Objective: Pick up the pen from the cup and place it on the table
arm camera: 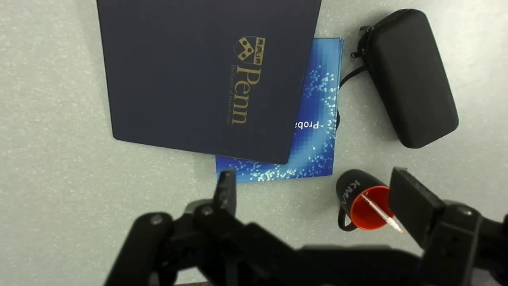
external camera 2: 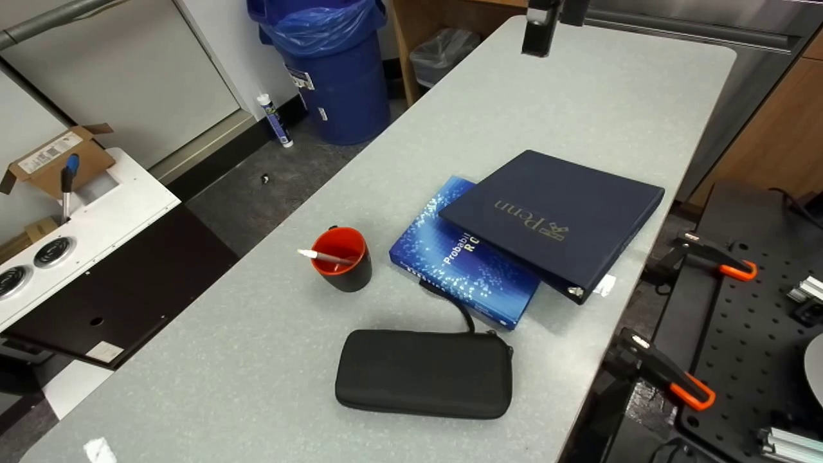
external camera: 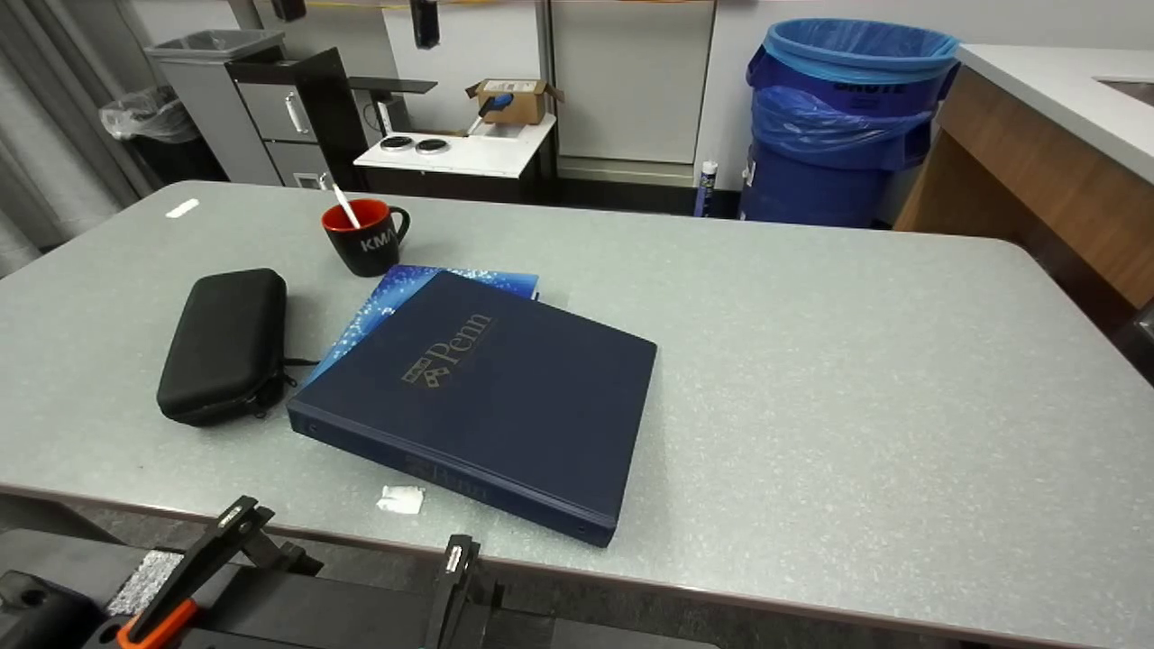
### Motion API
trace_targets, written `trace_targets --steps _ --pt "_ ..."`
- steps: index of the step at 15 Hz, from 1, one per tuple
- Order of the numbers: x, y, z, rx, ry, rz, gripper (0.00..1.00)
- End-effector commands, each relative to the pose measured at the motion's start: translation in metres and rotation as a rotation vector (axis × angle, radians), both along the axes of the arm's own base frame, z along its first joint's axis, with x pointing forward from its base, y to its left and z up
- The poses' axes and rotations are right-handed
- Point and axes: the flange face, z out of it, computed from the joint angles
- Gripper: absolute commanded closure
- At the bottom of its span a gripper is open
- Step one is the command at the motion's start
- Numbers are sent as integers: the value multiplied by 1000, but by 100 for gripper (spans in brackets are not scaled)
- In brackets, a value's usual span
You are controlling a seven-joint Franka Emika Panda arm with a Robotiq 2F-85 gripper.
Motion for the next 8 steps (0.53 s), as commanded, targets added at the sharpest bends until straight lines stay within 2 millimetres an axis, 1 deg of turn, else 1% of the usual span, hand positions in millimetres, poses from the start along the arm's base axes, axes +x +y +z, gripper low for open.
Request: trace_targets --steps 1,3,4,8 --pt "0 0 1 0 -1 0 0" --pt "26 9 -16 20 27 51 0" --pt "44 17 -33 12 45 94 0" --pt "98 57 -80 -2 71 213 0"
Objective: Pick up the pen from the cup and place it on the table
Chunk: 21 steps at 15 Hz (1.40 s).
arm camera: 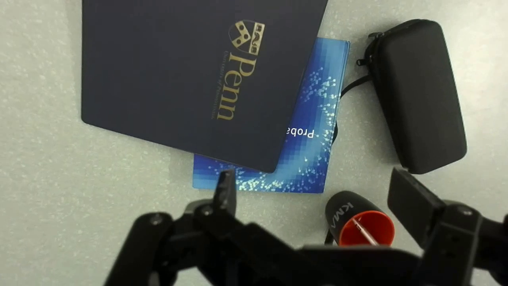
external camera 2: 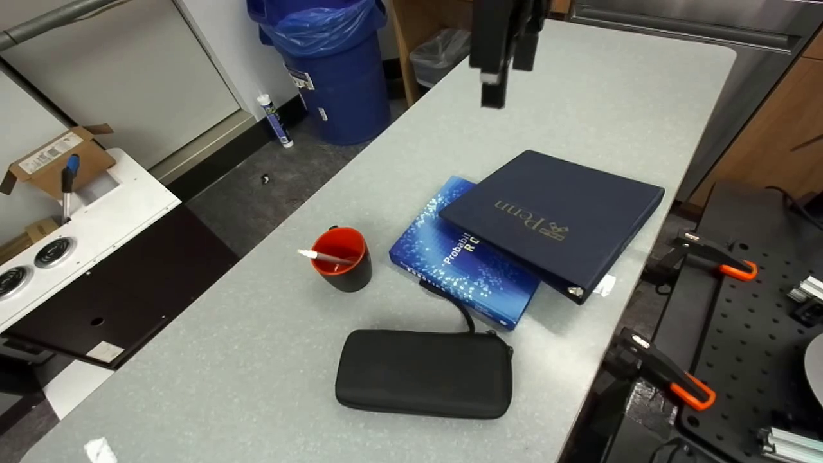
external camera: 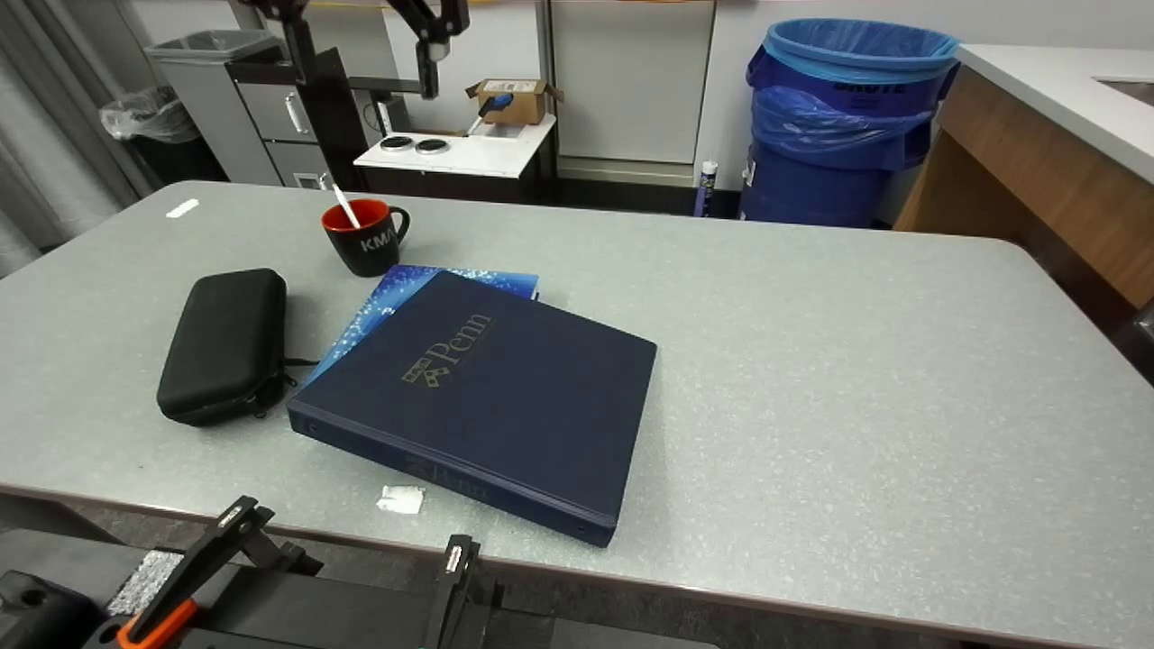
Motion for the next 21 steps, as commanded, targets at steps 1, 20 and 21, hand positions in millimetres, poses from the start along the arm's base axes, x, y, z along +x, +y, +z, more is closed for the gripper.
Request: trace_targets --steps 1,20,21 --pt "68 39 -41 24 -3 107 0" --pt "183 152 -113 23 -84 281 0" --pt "188 159 -119 -5 -88 319 0"
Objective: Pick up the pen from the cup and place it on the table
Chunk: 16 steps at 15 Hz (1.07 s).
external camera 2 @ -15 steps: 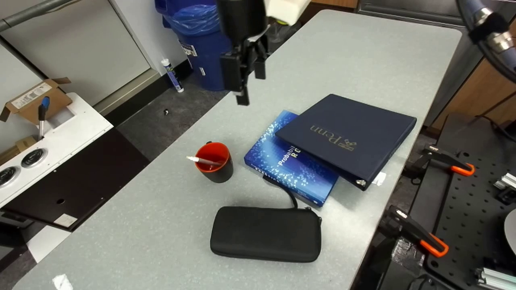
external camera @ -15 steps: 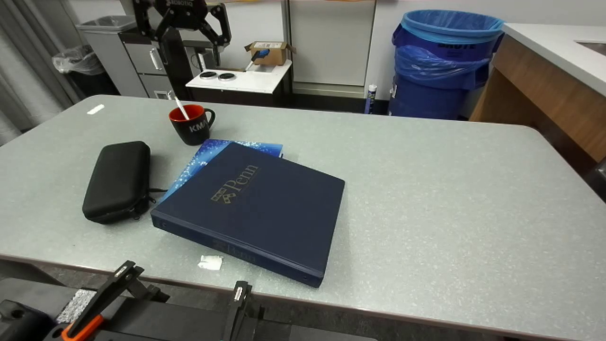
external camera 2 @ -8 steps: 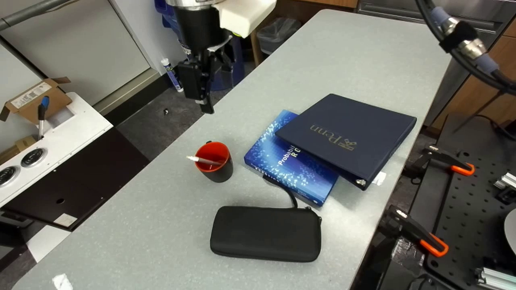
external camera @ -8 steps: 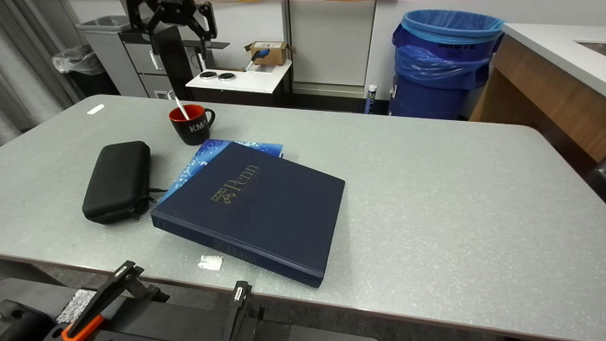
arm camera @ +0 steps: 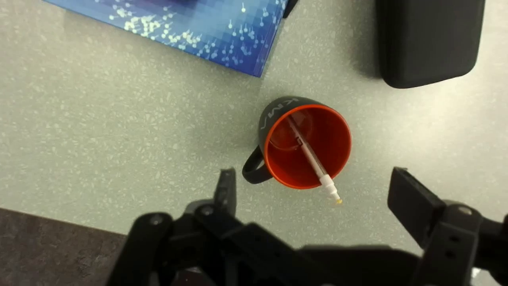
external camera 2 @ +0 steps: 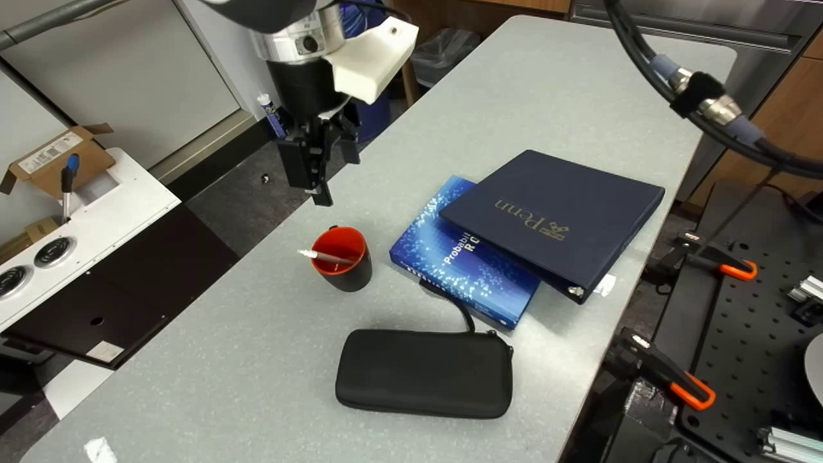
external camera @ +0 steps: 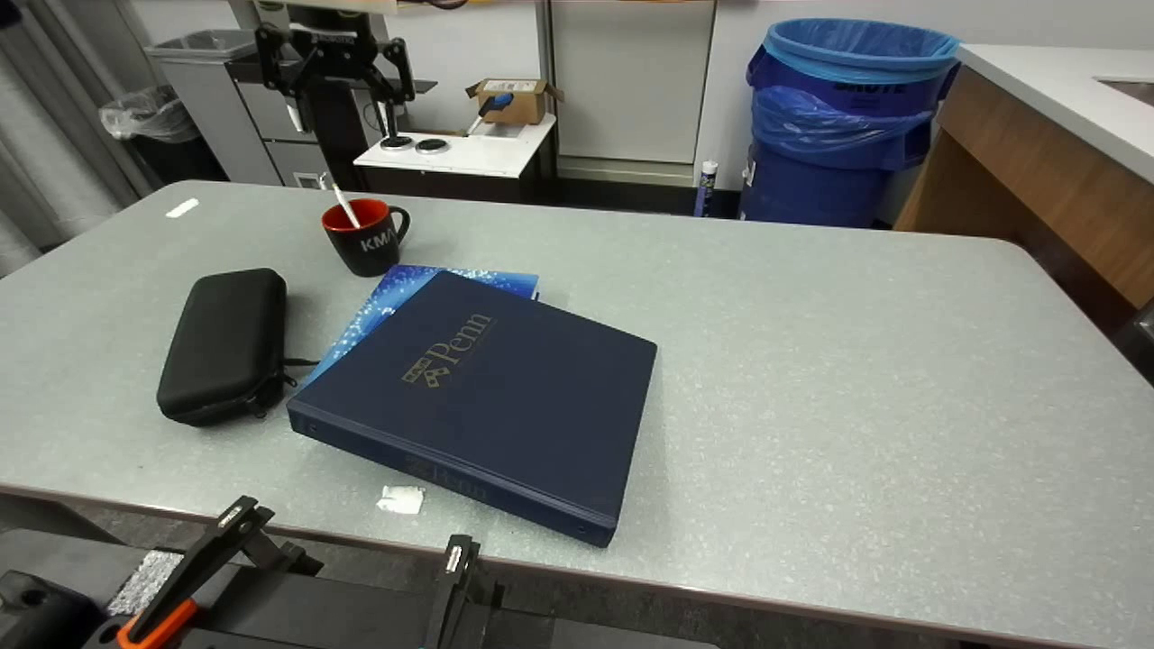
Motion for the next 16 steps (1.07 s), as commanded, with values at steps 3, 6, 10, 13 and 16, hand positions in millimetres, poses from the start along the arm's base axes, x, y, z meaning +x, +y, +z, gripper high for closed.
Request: trace_targets --steps 3,6,10,13,16 --pt "38 45 -36 -104 -62 159 0" --pt "28 48 -40 -96 -41 161 0" --pt "28 51 -44 -95 -37 164 0" --pt "28 50 -43 -95 -37 162 0" --pt "33 66 -53 -122 -71 197 0"
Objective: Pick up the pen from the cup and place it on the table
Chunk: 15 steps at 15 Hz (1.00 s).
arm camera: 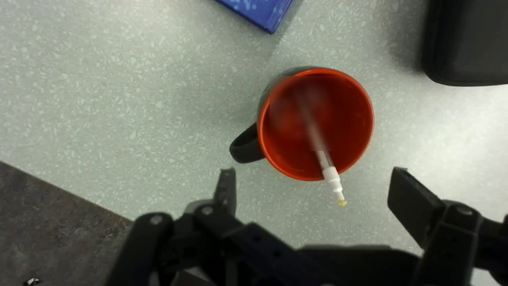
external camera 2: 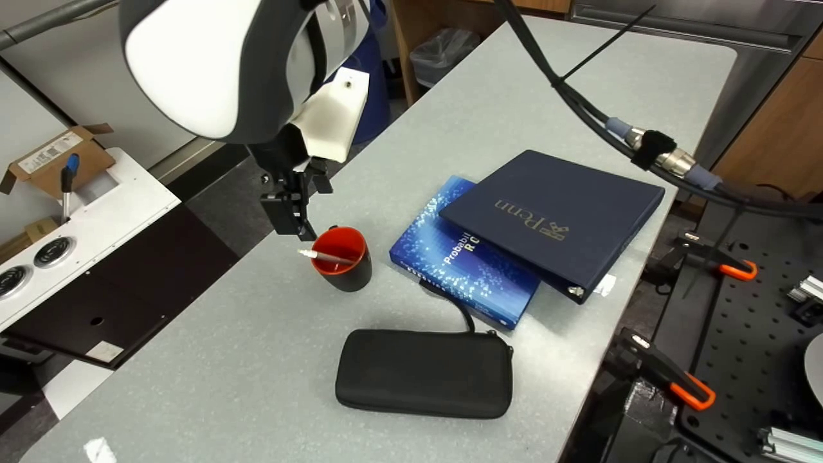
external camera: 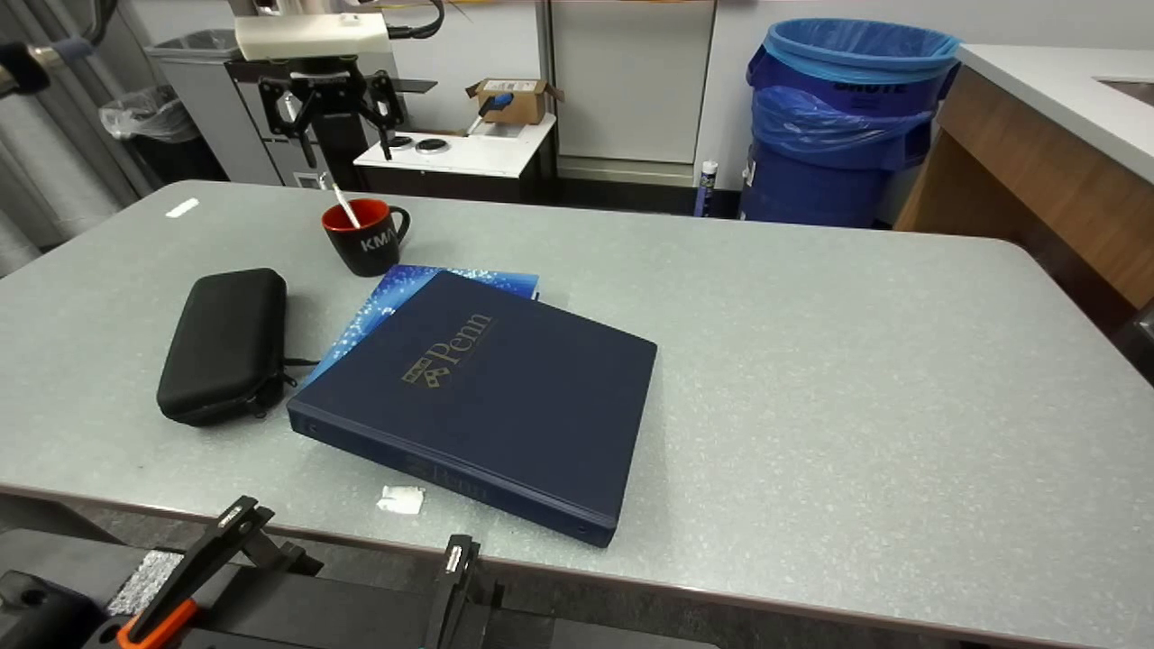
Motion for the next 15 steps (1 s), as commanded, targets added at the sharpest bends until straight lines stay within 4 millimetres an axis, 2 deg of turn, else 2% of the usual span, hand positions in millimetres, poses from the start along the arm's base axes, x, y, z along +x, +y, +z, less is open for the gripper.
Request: trace_targets --steps 1,7,15 --pt "6 17 -7 -25 -45 45 0" --pt "1 40 -24 -62 -38 138 0" --pt "8 48 -38 -79 -60 221 0"
